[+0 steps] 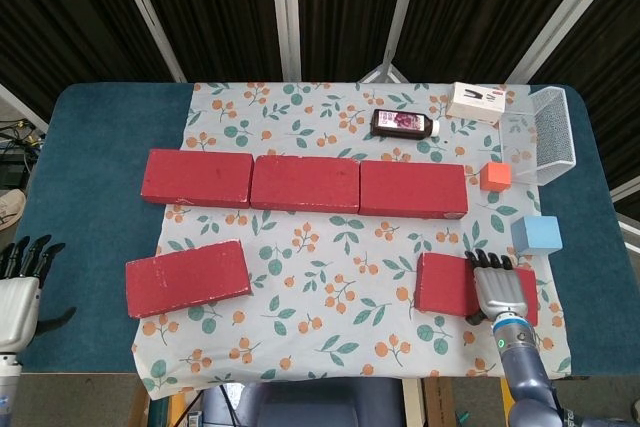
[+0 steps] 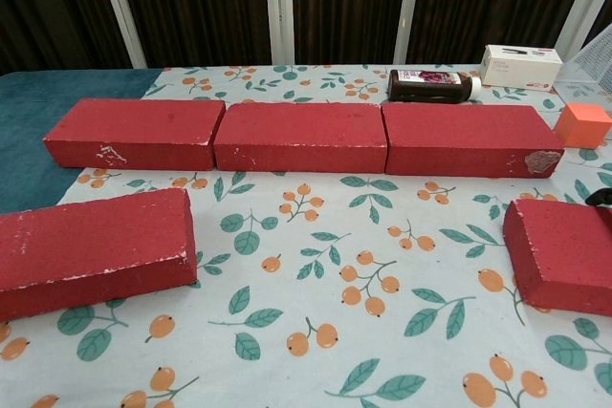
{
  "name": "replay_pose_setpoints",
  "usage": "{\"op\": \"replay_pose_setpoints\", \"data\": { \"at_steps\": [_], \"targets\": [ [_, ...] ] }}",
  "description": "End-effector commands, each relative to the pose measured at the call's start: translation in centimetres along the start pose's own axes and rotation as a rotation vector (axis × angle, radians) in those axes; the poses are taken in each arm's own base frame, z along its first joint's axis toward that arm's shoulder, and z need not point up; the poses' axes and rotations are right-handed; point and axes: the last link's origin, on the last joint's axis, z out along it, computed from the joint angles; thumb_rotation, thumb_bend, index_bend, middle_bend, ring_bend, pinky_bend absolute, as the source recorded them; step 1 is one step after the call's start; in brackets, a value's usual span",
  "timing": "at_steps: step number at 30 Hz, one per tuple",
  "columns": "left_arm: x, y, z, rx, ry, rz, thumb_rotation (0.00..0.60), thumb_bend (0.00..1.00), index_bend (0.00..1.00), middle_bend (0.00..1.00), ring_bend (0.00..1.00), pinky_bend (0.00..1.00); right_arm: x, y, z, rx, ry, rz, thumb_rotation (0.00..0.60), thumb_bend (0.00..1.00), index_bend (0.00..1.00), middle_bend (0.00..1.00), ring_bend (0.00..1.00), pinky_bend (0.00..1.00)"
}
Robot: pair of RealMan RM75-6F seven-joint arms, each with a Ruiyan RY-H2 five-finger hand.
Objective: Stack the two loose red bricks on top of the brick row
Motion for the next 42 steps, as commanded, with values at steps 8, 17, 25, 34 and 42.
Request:
{"op": "replay_pose_setpoints", "data": {
  "at_steps": [8, 17, 25, 34, 42],
  "targets": [
    [0.0, 0.0, 0.0, 0.0, -0.002, 0.0, 0.6, 0.01, 0.16, 0.07, 0.01, 0.05, -0.2, 0.0, 0.3, -0.004, -0.005, -0.019, 0.6, 0.1, 0.03, 0.23, 0.25, 0.0],
    [0.1, -0.1, -0.1, 0.002, -0.002, -0.007, 0.6, 0.01, 0.16, 0.07, 0.01, 0.05, 0.5, -0.4, 0.0, 0.018, 0.038, -0.018, 0.6, 0.1, 0.15, 0.25, 0.26, 0.0],
    [0.1, -0.5, 0.2, 0.021, 0.0, -0.012, 0.6, 0.01, 0.16, 0.07, 0.01, 0.05, 5.8, -1.6, -1.0, 0.076, 0.127, 0.002, 0.6, 0.1, 0.21, 0.25, 0.26, 0.0],
    [0.1, -1.2, 0.9, 0.068, 0.013, -0.011, 0.6, 0.01, 0.16, 0.07, 0.01, 0.05, 16.3, -7.5, -1.3, 0.182, 0.249, -0.015, 0.6, 0.1, 0.21, 0.25, 0.26, 0.0],
    [-0.1, -1.7, 1.5, 0.11, 0.013, 0.008, 0.6, 0.01, 0.16, 0.07, 0.01, 0.05, 21.5, -15.4, 1.3, 0.212, 0.213, -0.065, 0.6, 0.1, 0.21, 0.25, 0.26, 0.0]
  ]
}}
